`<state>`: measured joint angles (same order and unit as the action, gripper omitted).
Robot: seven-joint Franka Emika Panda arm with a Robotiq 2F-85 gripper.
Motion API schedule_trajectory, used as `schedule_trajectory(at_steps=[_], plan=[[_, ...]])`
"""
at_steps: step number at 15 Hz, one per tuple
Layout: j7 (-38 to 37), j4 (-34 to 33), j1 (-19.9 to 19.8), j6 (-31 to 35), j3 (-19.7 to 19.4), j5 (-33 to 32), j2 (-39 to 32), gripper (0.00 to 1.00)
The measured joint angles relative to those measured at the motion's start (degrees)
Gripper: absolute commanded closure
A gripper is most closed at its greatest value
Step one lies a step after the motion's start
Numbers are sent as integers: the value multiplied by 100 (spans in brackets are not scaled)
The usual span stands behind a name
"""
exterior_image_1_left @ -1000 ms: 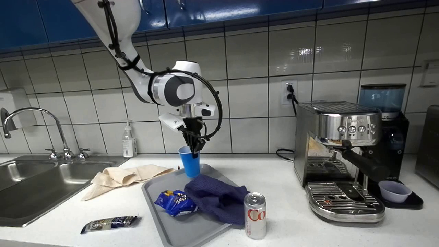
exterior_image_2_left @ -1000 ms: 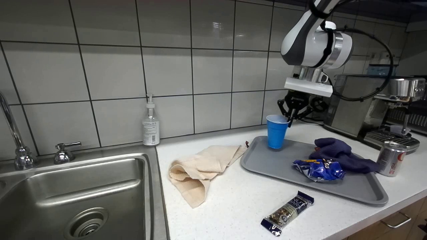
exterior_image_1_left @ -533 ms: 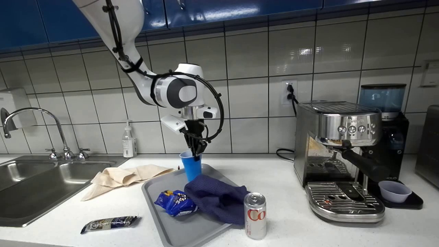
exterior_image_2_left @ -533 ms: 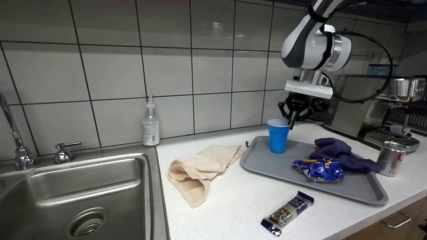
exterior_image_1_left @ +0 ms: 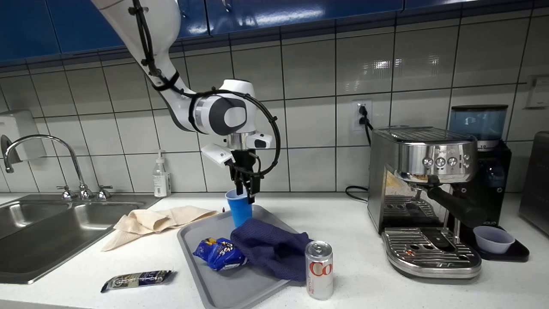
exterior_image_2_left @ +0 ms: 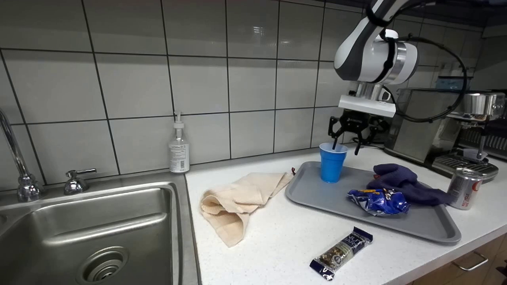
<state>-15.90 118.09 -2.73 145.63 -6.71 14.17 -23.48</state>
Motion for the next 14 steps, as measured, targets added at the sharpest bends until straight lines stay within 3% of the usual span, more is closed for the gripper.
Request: schedule_trajectory(at_steps=[8, 14], plan=[[355, 57, -102, -220, 4, 0, 470, 0], [668, 561, -88, -278, 128, -9, 997, 0]])
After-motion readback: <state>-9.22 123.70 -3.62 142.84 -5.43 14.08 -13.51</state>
